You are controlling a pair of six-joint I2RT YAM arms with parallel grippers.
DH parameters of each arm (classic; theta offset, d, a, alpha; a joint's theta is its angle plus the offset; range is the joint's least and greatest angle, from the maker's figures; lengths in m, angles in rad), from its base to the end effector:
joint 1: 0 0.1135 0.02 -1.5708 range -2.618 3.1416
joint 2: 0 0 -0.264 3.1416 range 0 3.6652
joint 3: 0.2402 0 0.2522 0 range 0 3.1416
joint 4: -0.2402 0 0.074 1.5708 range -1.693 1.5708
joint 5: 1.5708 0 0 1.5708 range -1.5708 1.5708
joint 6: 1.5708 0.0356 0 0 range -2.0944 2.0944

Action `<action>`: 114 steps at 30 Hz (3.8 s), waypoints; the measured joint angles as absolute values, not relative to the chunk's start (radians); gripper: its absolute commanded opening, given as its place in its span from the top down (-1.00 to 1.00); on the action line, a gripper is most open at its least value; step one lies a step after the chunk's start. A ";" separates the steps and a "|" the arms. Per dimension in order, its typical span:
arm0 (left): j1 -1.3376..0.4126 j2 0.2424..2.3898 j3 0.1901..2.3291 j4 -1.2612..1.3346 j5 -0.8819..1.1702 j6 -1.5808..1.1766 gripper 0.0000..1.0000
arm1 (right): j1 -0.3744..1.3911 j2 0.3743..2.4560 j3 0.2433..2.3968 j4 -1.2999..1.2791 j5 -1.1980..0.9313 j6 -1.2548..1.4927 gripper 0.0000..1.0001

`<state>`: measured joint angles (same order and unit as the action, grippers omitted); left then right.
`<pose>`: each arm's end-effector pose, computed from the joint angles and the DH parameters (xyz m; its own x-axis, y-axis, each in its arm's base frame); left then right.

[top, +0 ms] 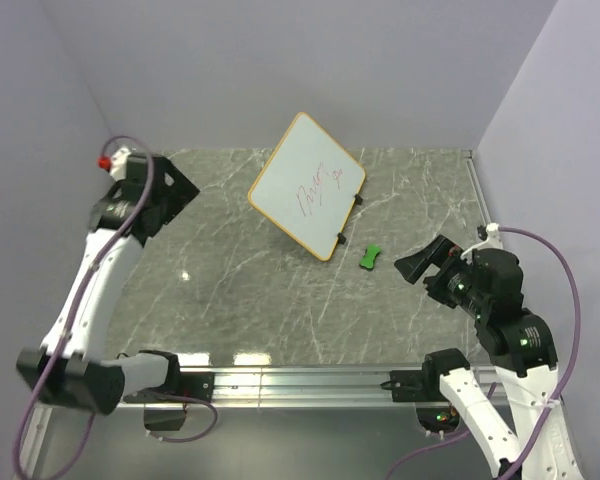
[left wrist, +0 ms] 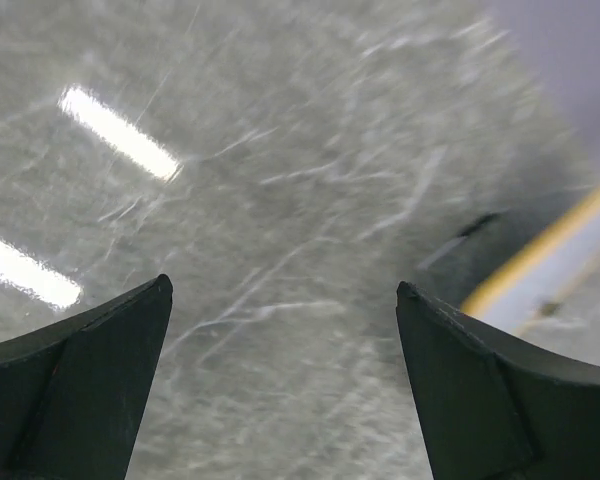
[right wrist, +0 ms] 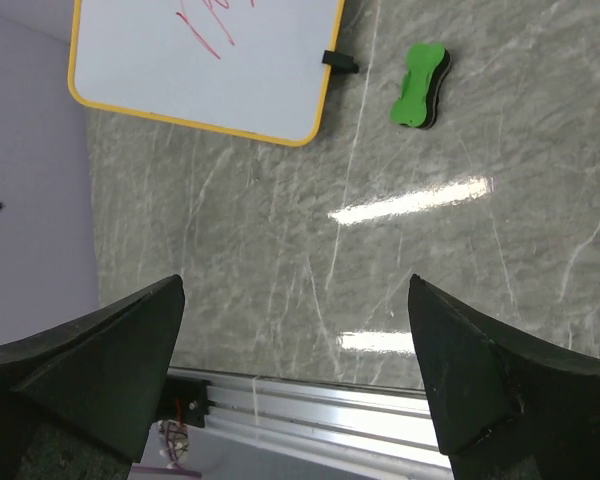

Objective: Erase the whiteboard

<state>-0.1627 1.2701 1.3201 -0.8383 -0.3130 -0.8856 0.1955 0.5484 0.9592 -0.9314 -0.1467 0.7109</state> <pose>0.2579 -0.0312 0.3613 -0.3963 -0.6815 -0.6153 -0.5799 0.7053 -0.4077 0.0874 0.0226 0.3496 -0.5763 0.5439 -0.6099 0.0785 0.7797 0.6212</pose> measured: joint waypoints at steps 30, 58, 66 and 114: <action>-0.246 0.984 1.042 -0.778 -0.003 -0.760 -0.77 | 0.196 1.616 1.218 -0.846 -0.100 0.778 -0.45; -0.247 1.012 1.036 -0.755 0.003 -0.738 -0.76 | 0.231 1.932 1.393 -0.836 -0.036 0.719 -0.36; -0.247 1.046 1.031 -0.745 0.003 -0.744 -0.76 | 0.268 1.951 1.393 -0.845 -0.025 0.684 -0.18; -0.234 2.098 1.899 -0.374 0.506 -0.675 0.31 | 0.268 2.045 1.984 -1.001 -0.353 0.617 1.00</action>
<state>-0.2337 2.0983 1.8992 -0.3744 0.5064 -0.6750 0.2680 2.0449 1.9839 -1.0012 -0.3527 0.6167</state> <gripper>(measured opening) 0.467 0.273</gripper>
